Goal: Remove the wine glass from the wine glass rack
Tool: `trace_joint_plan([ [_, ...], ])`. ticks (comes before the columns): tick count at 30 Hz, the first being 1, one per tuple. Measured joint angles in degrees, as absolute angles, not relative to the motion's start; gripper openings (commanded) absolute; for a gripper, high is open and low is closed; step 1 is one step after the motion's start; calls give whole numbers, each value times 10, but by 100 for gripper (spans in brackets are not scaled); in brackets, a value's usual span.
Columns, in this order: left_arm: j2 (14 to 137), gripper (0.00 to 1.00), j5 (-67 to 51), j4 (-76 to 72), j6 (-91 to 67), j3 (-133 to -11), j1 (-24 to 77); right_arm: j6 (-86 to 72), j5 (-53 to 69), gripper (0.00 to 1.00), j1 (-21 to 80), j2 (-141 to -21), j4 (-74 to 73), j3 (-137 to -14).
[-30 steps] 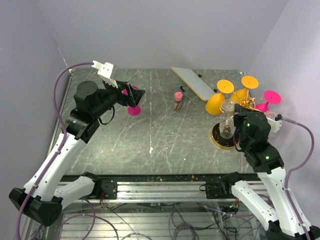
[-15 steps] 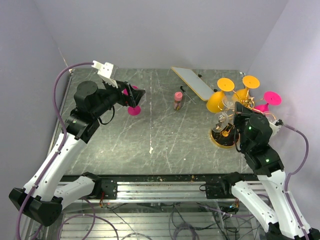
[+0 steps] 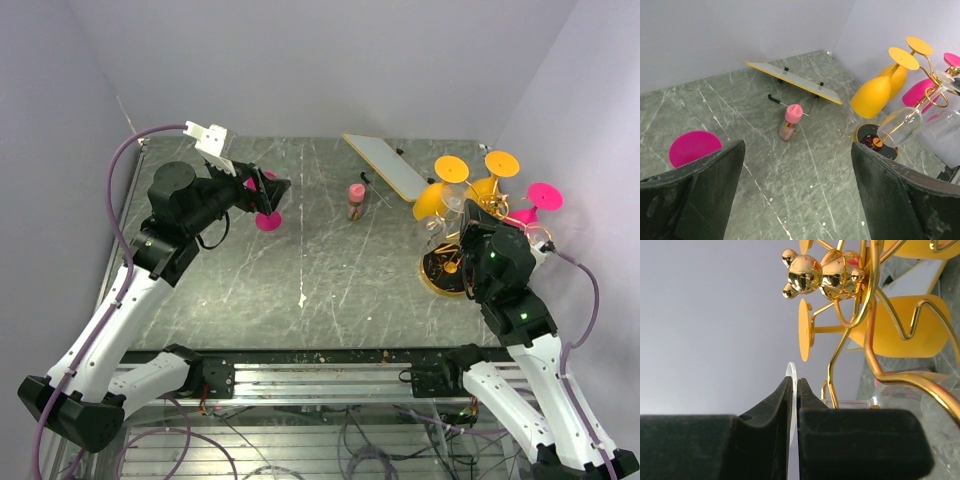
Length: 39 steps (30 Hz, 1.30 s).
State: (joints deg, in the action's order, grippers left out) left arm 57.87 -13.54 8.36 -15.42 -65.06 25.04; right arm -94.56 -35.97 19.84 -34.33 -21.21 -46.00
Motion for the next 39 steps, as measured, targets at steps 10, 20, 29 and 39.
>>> trace_joint_plan([
  [10, 579, 97, -135, 84, -154, -651, 252, -975, -386, 0, 198, -349, -200, -460],
  [20, 579, 97, -135, 84, -154, -651, 254, -1000, -416, 0, 198, -346, -200, -448],
  [29, 579, 97, -135, 84, -154, -651, 255, -997, -432, 0, 198, -350, -191, -444],
  [39, 579, 98, -135, 84, -154, -651, 256, -970, -433, 0, 198, -373, -159, -444],
])
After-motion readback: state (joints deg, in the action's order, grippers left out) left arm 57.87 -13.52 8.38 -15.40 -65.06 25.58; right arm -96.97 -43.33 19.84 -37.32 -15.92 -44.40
